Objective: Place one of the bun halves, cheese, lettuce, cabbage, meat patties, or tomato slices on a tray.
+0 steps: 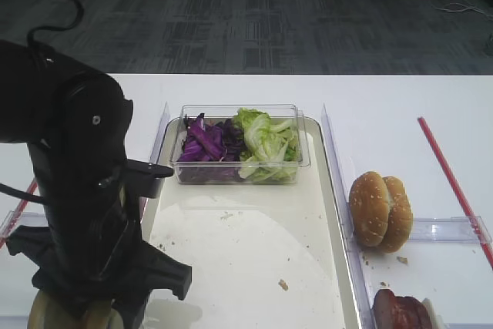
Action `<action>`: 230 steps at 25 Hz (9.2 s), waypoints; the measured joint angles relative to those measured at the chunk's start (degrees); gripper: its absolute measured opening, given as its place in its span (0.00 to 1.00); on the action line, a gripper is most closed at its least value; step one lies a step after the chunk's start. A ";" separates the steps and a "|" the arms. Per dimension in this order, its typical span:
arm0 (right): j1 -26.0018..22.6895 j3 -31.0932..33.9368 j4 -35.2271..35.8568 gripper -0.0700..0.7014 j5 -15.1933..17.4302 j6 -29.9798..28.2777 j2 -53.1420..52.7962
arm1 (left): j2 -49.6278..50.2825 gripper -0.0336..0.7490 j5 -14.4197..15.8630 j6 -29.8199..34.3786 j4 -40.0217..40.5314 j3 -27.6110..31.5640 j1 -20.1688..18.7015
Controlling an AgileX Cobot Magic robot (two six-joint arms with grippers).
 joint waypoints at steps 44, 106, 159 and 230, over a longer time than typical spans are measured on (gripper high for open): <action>0.00 0.00 0.00 0.99 0.00 0.00 0.00 | -4.01 0.11 8.22 -1.59 2.21 -11.44 0.00; 0.00 0.00 0.00 0.99 0.00 0.00 0.00 | 14.75 0.11 -4.95 72.08 -69.60 1.95 20.71; 0.00 0.00 0.00 0.99 0.00 0.00 0.00 | 14.17 0.34 -2.99 52.39 -52.91 -3.59 20.71; 0.00 0.00 0.00 0.99 0.00 0.00 0.00 | -13.98 0.34 8.72 19.41 2.83 -10.07 33.19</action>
